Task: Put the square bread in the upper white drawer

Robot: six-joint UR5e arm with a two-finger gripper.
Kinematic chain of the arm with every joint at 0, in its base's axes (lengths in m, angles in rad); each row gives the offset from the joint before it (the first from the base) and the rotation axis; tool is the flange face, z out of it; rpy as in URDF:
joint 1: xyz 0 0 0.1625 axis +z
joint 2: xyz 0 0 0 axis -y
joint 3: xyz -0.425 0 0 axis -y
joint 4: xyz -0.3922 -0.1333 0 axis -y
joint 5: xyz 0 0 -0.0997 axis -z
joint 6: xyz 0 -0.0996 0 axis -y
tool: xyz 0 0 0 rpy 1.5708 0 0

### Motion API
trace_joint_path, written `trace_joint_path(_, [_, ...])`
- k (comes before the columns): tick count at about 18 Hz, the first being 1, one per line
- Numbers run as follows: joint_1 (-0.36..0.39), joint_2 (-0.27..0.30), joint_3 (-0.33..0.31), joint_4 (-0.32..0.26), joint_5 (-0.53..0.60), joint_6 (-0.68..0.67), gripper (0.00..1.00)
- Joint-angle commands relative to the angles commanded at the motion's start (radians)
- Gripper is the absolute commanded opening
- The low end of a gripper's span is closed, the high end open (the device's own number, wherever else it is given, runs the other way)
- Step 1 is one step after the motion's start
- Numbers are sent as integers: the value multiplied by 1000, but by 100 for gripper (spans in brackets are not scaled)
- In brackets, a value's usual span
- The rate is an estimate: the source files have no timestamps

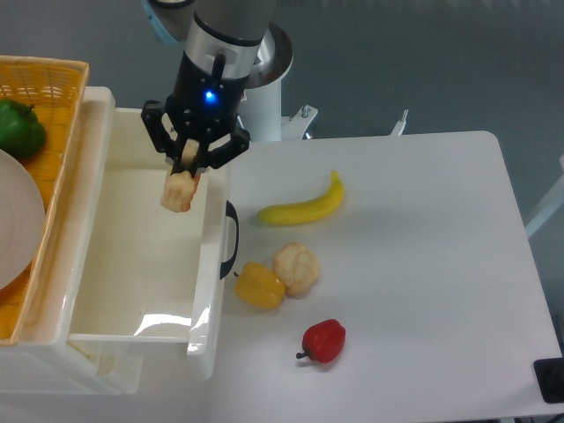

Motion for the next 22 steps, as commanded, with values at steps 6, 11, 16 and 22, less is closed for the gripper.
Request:
trace_joint_path(6, [-15,-9,-2,3,0,0,39])
trace_joint_path(11, [-26,-14,0,6,2,6,42])
trace_joint_path(16, [-29,-20,2,8,0,11,47])
trace_joint_path(22, [-23,-26,11,9,6,26,76])
